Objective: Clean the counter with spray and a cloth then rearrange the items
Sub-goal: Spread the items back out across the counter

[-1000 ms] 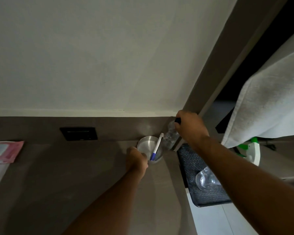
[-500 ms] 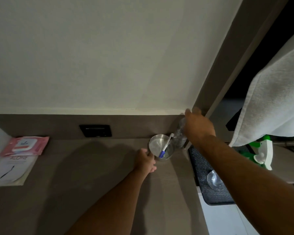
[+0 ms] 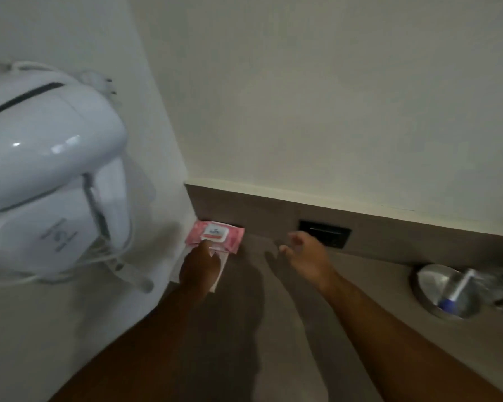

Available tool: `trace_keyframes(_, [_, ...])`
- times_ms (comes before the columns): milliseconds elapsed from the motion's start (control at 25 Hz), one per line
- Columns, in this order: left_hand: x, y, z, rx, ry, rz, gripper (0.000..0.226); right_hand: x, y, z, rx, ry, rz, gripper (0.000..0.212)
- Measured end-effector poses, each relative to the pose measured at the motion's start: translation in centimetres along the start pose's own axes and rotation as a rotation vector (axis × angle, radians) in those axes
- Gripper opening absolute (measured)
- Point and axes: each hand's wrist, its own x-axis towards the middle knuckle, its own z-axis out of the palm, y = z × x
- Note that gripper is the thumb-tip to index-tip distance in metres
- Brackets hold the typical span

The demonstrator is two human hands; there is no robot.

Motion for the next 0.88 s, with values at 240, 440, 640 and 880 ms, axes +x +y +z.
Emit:
trace_keyframes(240, [6.2, -3.6, 1.5, -0.022, -0.011, 0.147, 0.047, 7.7, -2.5, 11.9, 0.526, -0.166, 0.39, 0.038])
trace_keyframes(440, [6.7, -2.7, 3.7, -0.08, -0.037, 0.187, 0.045, 9.7, -2.0, 13.4, 0.692, -0.06, 0.45, 0.027])
trace_keyframes(640, [1.2, 3.1, 6.6, 0.092, -0.027, 0.456, 0.043, 6.9, 3.9, 6.2, 0.615, 0.153, 0.528, 0.014])
trace_keyframes(880, [-5.5, 11.2, 14.1, 0.271, -0.297, 0.67, 0.059, 3.8, 13.2, -5.0, 0.417, 0.315, 0.541, 0.022])
